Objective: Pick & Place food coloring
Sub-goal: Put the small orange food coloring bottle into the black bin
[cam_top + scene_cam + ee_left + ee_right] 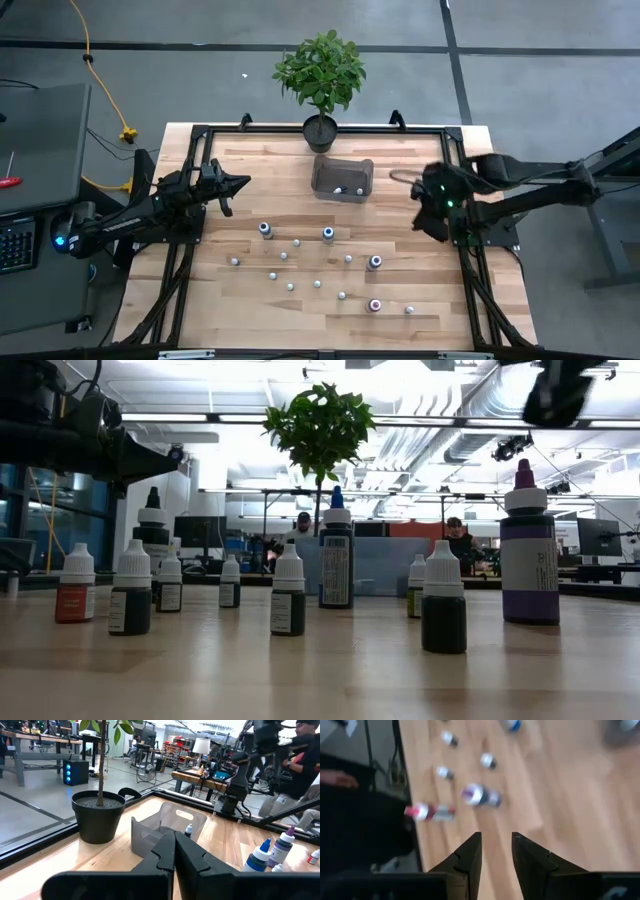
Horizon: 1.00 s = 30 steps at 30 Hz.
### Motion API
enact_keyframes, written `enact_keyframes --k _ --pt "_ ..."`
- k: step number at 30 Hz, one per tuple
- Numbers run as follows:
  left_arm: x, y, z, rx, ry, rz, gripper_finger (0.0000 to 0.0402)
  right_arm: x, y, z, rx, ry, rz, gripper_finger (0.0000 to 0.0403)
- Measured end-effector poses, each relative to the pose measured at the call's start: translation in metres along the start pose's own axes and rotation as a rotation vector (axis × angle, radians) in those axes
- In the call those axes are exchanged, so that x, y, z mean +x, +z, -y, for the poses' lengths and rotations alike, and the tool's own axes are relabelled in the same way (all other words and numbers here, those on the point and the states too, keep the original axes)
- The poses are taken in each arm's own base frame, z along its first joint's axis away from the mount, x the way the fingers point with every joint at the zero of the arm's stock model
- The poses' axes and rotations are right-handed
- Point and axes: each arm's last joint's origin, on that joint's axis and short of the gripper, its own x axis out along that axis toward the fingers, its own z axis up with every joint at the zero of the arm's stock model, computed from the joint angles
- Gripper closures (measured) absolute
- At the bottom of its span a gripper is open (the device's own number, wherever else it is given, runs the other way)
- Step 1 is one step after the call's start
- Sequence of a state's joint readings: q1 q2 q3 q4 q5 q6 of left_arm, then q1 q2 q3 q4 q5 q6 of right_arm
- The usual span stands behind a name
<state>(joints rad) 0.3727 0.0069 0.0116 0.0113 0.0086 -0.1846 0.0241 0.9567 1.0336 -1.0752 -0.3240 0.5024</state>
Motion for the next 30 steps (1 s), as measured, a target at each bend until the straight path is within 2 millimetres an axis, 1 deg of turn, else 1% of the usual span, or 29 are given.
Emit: enact_keyframes --k 4,6,13,17,23,26,30 --pt "0.0 0.0 0.0 0.0 0.0 0.0 0.0401 0.005 -0.021 -0.015 0.012 -0.048 -0.116 0.0313" --pt "0.0 0.0 0.0 0.0 0.0 0.0 0.0401 0.007 -0.03 -0.022 0.021 -0.069 -0.141 0.0315" --pt "0.0 0.0 0.0 0.0 0.0 0.0 0.0401 0.013 -0.053 -0.044 0.086 -0.128 -0.136 0.0316" --pt "0.0 0.0 0.0 0.0 0.0 0.0 0.0401 0.021 -0.064 -0.056 0.122 -0.167 -0.127 0.0316" --pt "0.0 0.0 0.0 0.0 0.0 0.0 0.0401 0.047 -0.076 -0.077 0.188 -0.212 -0.148 0.0316" --pt "0.0 0.0 0.0 0.0 0.0 0.0 0.0401 0.062 -0.081 -0.089 0.22 -0.213 -0.13 0.0316" --pt "0.0 0.0 0.0 0.0 0.0 0.0 0.0401 0.081 -0.086 -0.099 0.28 -0.24 -0.098 0.0315"
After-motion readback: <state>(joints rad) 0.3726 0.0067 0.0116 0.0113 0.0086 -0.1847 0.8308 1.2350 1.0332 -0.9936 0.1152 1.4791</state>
